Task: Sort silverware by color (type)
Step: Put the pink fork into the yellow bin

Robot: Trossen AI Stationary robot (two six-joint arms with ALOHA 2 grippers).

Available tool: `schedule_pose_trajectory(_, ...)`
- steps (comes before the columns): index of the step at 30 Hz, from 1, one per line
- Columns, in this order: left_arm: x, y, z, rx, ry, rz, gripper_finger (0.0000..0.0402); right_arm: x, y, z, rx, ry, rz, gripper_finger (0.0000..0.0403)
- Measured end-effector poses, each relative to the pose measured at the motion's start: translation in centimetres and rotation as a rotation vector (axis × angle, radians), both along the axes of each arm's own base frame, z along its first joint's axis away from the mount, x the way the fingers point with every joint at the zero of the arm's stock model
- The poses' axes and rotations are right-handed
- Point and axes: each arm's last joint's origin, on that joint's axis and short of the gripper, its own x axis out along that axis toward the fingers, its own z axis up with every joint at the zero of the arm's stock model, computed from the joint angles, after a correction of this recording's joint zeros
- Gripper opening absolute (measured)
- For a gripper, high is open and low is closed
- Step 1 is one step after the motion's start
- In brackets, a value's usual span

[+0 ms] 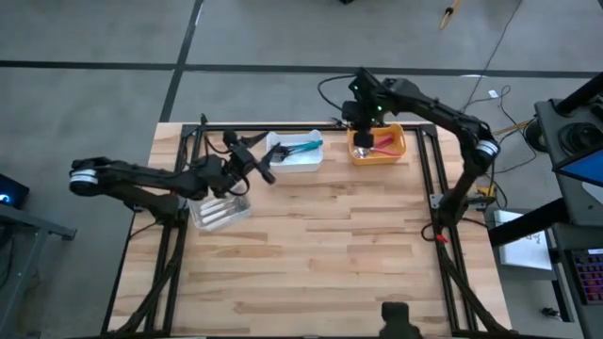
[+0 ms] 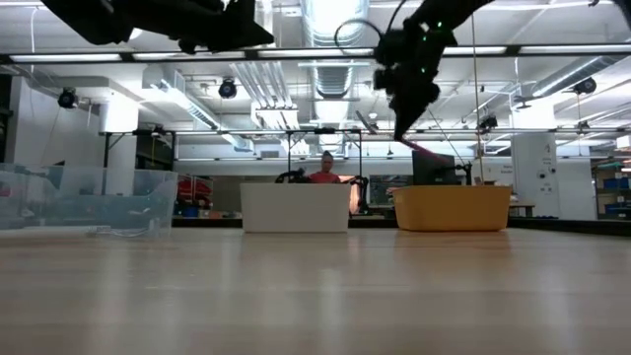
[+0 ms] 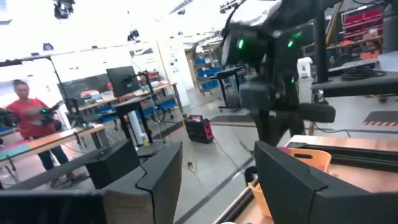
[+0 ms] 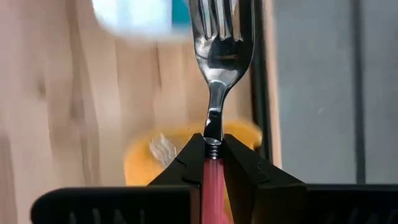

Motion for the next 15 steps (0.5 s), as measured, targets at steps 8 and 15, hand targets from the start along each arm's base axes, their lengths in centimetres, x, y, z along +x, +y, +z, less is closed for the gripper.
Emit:
schedule_pose_trajectory(8, -1.0, 0.3, 1.1, 0.053, -0.002, 0.028, 0.0180, -1.3, -3.2, -3.4, 0.095, 0.290, 0.194, 0.0025)
schedule_pose_trajectory(15, -1.5, 0.4, 1.6, 0.083, 0.002, 0.044, 0.0180, -2.3, -5.0, -6.0, 0.117, 0.463, 0.248, 0.0025)
